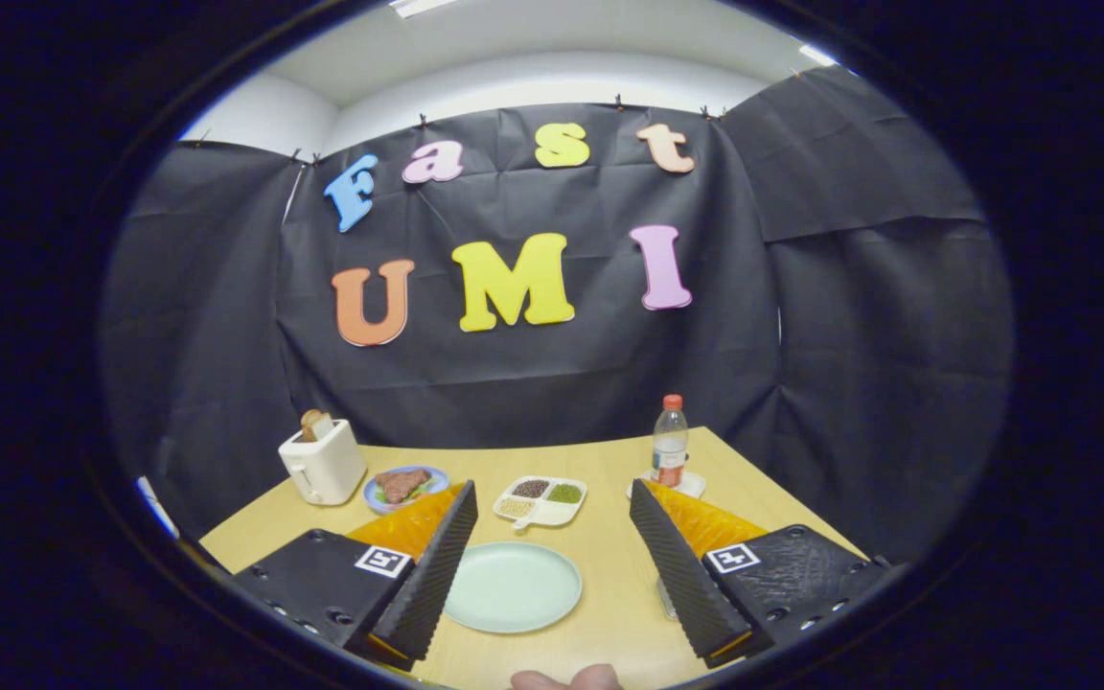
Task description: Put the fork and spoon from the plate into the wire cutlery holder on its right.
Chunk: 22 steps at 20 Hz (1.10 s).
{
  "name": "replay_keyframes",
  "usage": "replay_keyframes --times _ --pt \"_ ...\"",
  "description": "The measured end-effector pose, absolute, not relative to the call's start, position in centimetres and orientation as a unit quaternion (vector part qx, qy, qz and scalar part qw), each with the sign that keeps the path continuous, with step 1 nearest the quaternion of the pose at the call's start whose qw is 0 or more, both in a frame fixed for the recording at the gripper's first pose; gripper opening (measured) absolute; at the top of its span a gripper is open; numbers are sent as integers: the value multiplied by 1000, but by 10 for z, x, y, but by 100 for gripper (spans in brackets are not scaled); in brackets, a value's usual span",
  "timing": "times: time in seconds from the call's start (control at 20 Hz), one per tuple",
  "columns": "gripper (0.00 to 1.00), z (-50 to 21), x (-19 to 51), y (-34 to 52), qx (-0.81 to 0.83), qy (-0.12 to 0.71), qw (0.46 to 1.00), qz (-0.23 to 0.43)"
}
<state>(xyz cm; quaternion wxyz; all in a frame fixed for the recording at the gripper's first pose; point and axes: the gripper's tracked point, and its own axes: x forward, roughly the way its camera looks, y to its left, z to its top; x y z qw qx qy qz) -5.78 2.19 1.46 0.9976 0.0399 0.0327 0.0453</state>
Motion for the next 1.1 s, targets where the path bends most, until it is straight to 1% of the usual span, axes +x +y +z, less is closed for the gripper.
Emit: replay_keyframes --times 0.35,0.75,1.1 --pt "96 7 -61 62 17 21 998 56" --pt "96 15 -61 69 10 8 999 47" --pt "95 29 -59 70 38 1 999 39"
